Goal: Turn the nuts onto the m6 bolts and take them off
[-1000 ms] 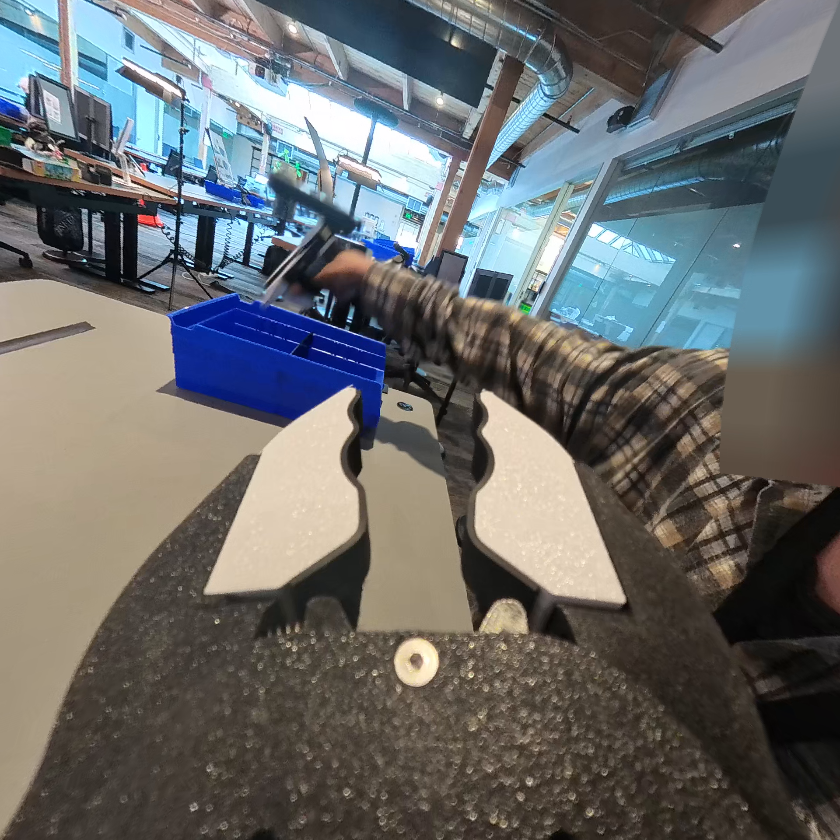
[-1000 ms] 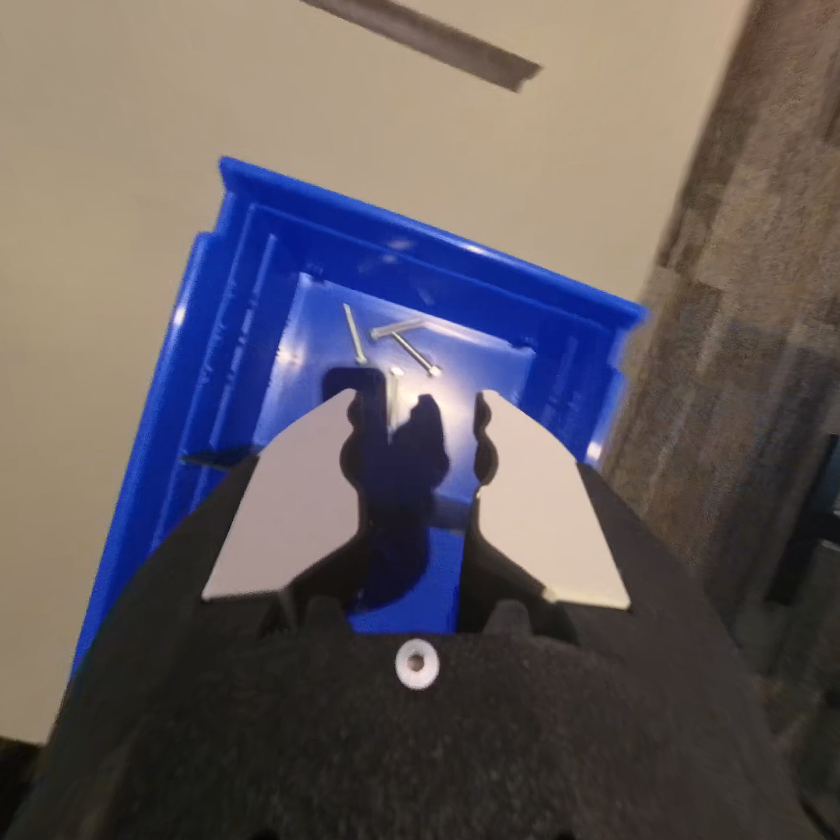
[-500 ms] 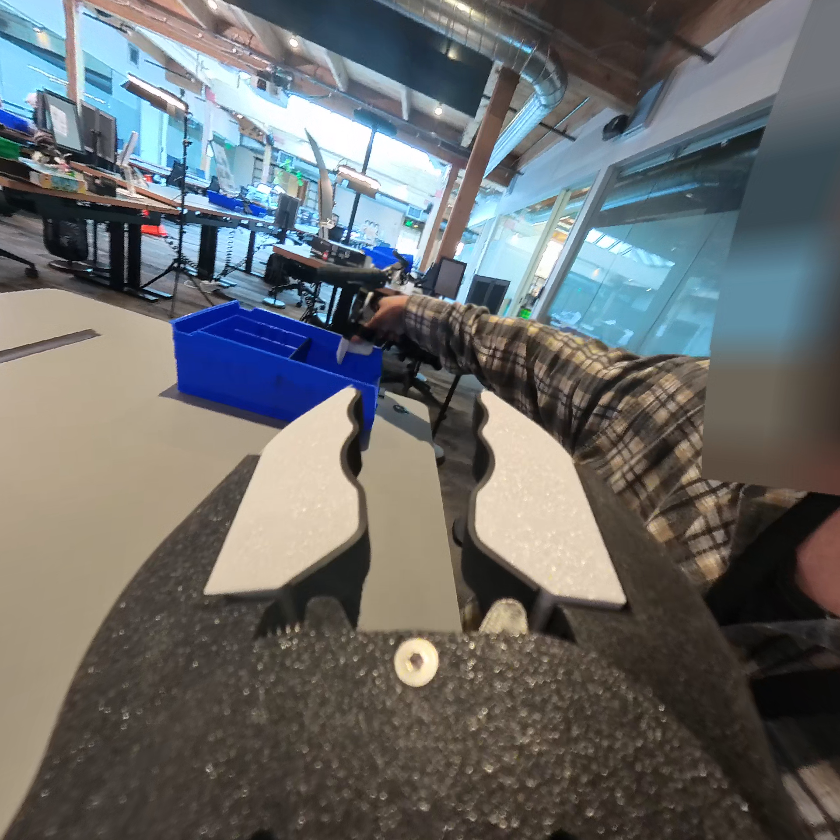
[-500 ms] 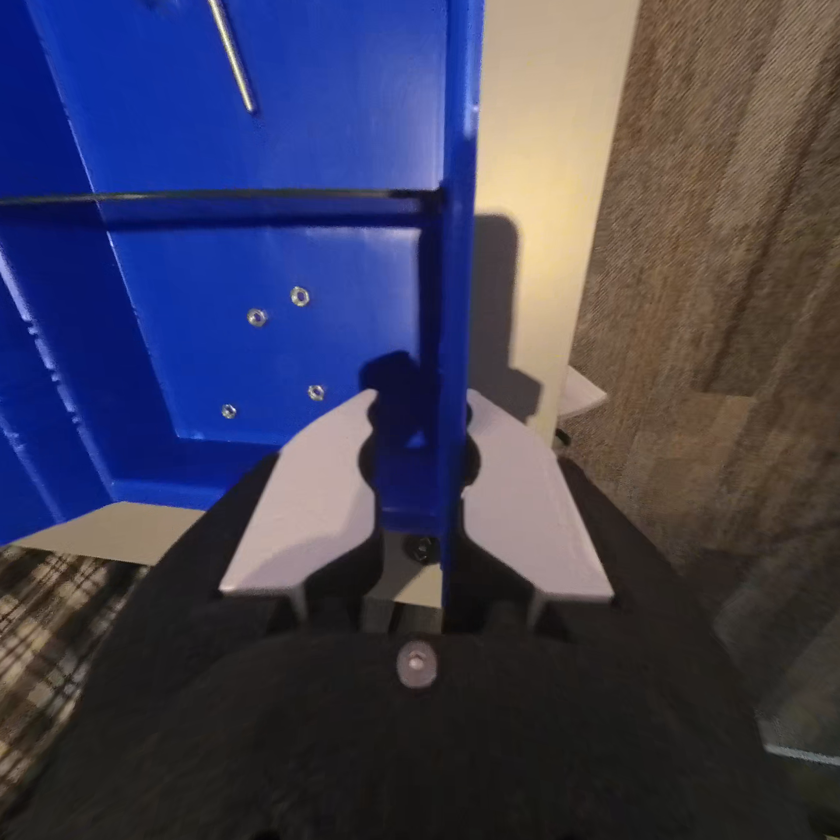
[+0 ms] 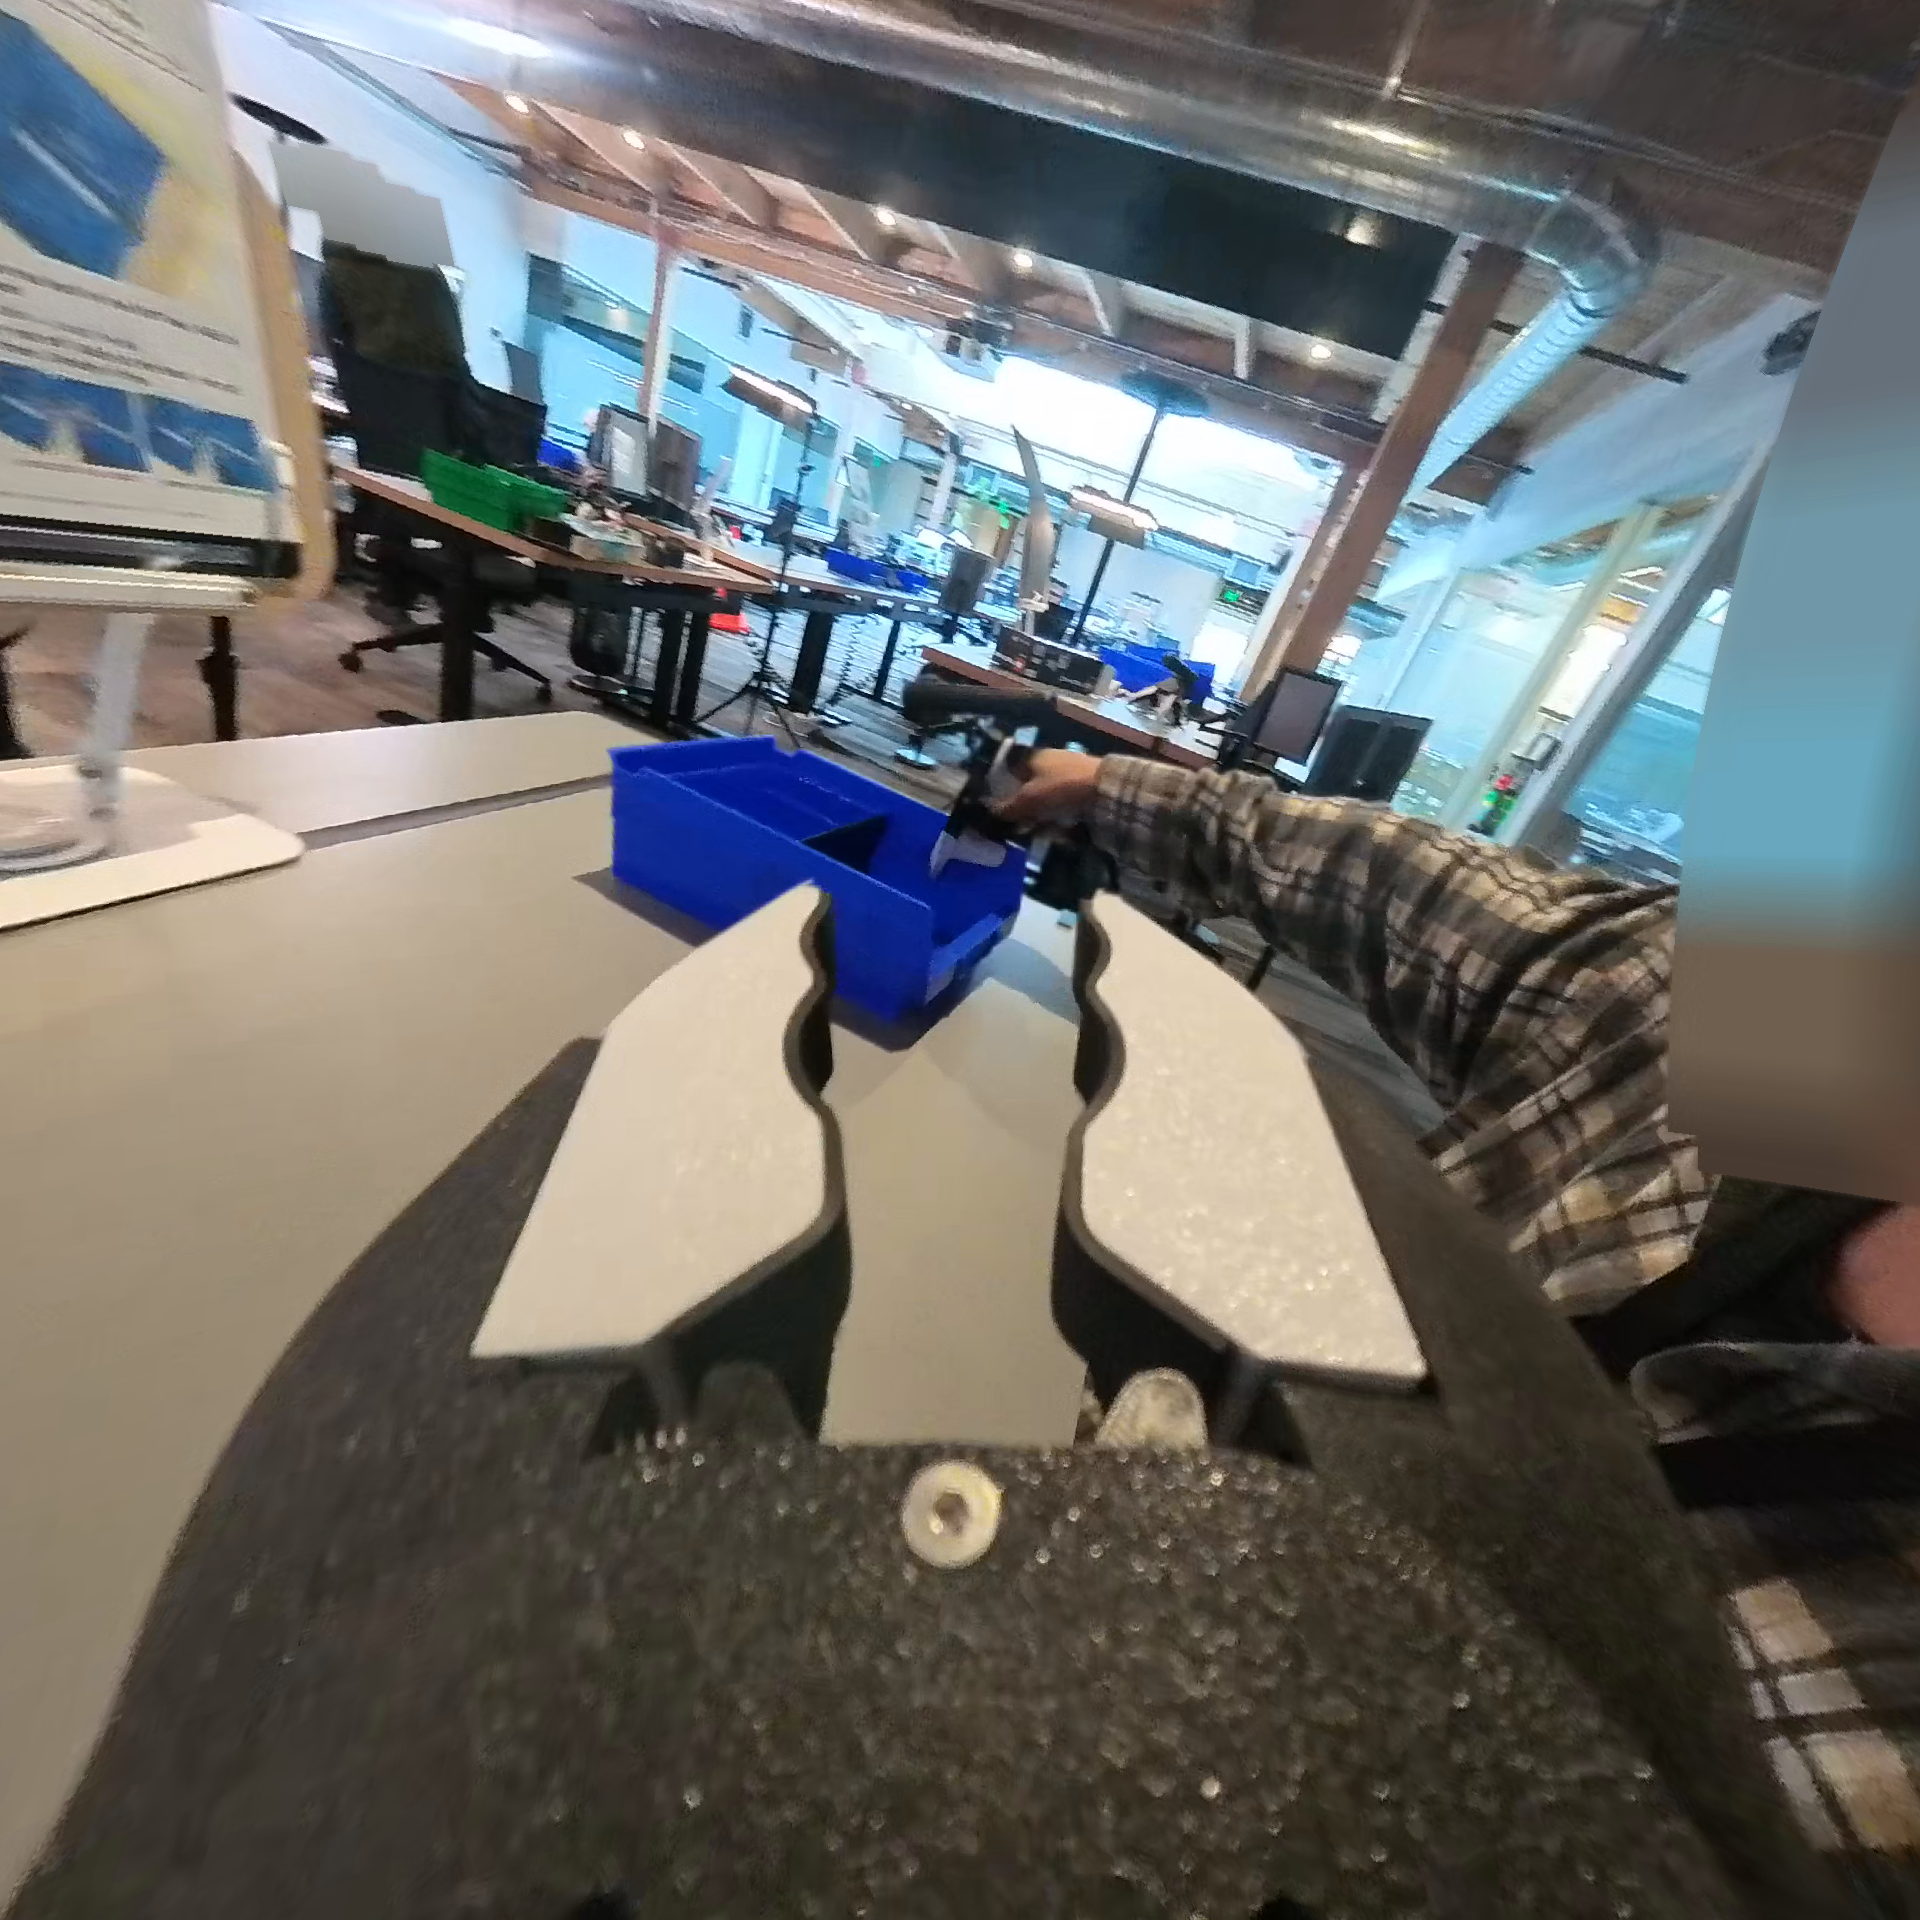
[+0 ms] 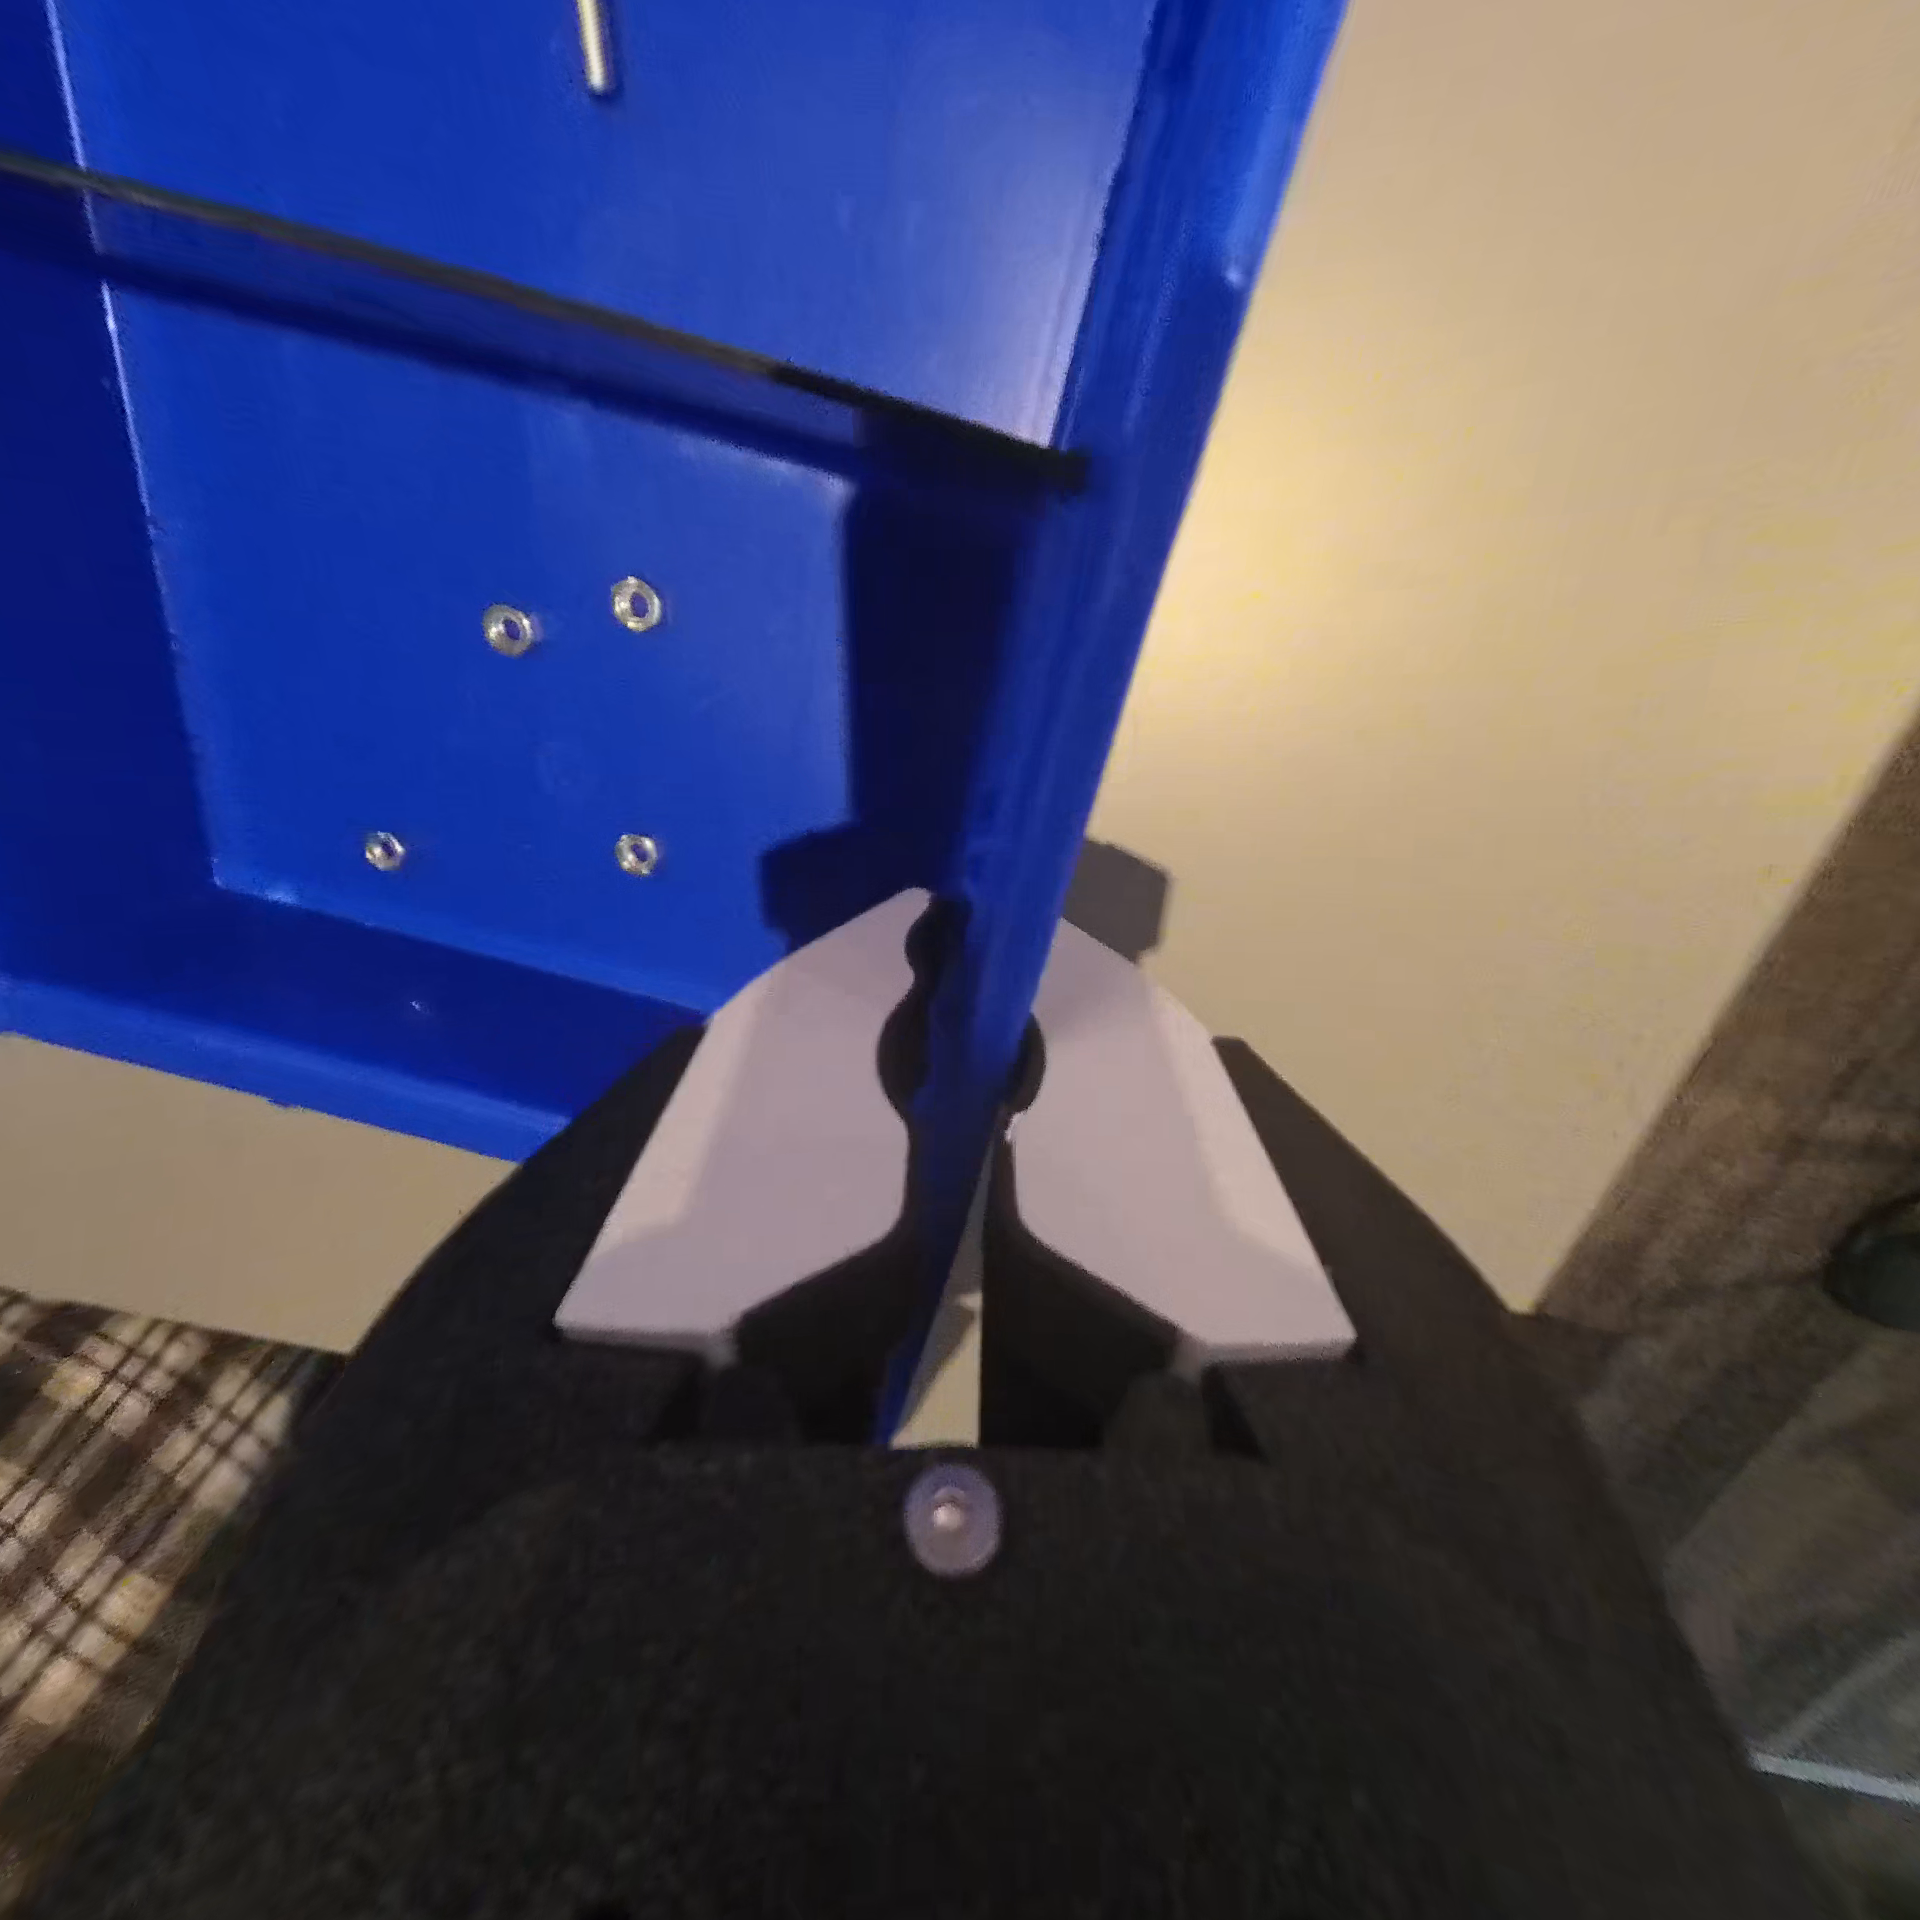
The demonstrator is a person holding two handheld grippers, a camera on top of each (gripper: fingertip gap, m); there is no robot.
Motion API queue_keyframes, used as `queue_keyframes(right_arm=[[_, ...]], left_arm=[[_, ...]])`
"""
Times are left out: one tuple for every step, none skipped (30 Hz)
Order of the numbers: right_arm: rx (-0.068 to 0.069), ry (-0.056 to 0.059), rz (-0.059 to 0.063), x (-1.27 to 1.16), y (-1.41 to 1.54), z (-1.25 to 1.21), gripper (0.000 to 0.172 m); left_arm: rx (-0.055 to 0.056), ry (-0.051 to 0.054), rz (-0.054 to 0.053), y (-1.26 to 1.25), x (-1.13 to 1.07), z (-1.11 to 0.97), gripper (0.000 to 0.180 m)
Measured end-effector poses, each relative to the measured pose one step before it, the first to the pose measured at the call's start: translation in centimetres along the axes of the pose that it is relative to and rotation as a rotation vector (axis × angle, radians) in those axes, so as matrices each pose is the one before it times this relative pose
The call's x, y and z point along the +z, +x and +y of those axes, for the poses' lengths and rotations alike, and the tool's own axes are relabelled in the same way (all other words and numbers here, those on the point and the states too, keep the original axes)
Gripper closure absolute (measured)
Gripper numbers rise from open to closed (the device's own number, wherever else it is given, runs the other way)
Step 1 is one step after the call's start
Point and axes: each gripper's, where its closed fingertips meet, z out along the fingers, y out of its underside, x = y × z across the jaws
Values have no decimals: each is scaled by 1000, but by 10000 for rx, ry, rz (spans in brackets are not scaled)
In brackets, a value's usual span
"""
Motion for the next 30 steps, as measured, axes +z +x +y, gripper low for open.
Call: queue_keyframes(right_arm=[[-181,-34,-71,226,-1742,-357,165],[-137,16,-96,262,-1853,-408,165],[-105,3,-58,280,-1890,-416,165],[-216,-23,5,297,-1905,-418,164],[-111,-3,50,279,-1861,-462,164],[-52,16,-7,286,-1893,-459,164],[-23,0,-88,287,-2000,-462,164],[-85,-42,-68,288,-1997,-382,164],[-166,-51,0,293,-1938,-372,164],[-147,-28,-28,295,-1966,-367,164],[-56,-10,-103,293,-2021,-380,164],[-134,-27,-69,305,-1967,-348,164],[-81,6,1,307,-1854,-376,164],[-123,-32,1,297,-1817,-318,165],[18,-1,-54,283,-1771,-352,165],[101,21,-49,286,-1688,-363,165],[-62,-48,-21,273,-1614,-299,165],[-51,-31,16,266,-1501,-326,165],[28,0,13,251,-1433,-351,165],[-44,-52,14,231,-1365,-282,165],[28,-35,-11,212,-1287,-284,165],[97,64,-66,209,-1172,-351,166],[117,121,-98,193,-1007,-343,166],[119,82,-153,151,-833,-198,165],[99,-37,-279,70,-737,13,165],[103,2,-418,-187,-623,3,162],[88,266,-382,-644,-267,-276,148],[-28,364,-294,-1073,115,-376,137],[-81,398,-402,-1367,183,-328,133],[-23,400,-639,-1586,54,-160,130]], left_arm=[[25,69,-211,-11,-868,-257,137],[54,67,-235,-42,-869,-268,137],[77,56,-266,-107,-864,-275,137],[69,28,-276,-172,-840,-283,137],[35,-7,-267,-234,-814,-290,137],[9,-72,-298,-344,-821,-264,137],[19,-131,-366,-517,-837,-261,137],[47,-106,-382,-601,-869,-355,137],[48,-38,-373,-642,-887,-465,137],[20,-13,-366,-680,-882,-482,137],[-2,-33,-293,-624,-817,-439,136],[-22,-27,-216,-518,-739,-378,136],[-36,26,-194,-455,-659,-359,137],[-32,50,-152,-368,-537,-306,137],[-24,8,-111,-256,-402,-161,137],[-17,-41,-83,-172,-253,-20,137],[-18,-65,-44,-81,-158,85,137],[-26,-70,-6,-6,-63,138,136],[-32,-55,24,54,-2,144,137],[-28,-29,36,88,30,137,136],[-16,-27,24,78,60,139,137],[-17,-54,14,41,99,162,136],[-27,-54,22,42,106,145,136],[-19,-37,23,30,96,78,136],[9,-43,-6,-12,66,19,136],[42,-44,-71,-127,-9,-53,135],[74,-26,-138,-258,-115,-160,135],[103,-50,-215,-486,-226,-253,135],[131,-109,-320,-826,-343,-310,134],[136,-157,-434,-1279,-456,-394,133]])
